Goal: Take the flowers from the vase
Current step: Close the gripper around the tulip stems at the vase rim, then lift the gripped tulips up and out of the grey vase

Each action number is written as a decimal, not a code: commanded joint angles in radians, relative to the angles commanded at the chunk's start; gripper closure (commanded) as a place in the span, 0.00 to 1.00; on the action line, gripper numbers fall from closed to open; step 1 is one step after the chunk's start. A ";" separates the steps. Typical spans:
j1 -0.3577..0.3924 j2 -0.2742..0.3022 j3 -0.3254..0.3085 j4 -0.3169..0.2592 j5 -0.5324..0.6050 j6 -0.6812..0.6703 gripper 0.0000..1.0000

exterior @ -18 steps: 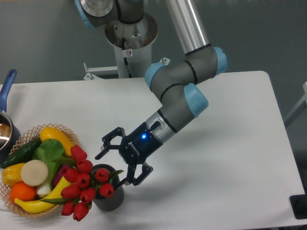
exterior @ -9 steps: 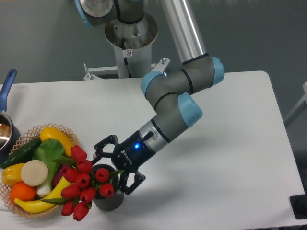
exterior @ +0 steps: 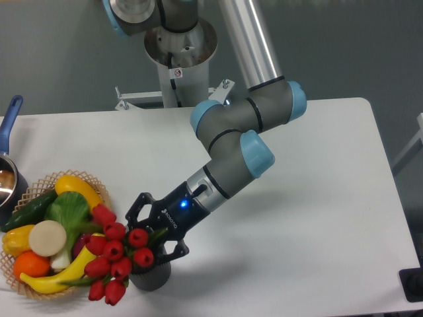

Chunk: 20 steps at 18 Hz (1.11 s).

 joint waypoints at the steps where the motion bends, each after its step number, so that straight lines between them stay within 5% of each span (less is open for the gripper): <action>1: 0.000 0.003 0.000 0.002 -0.002 0.000 0.79; 20: 0.080 0.127 -0.002 0.005 -0.153 -0.044 0.78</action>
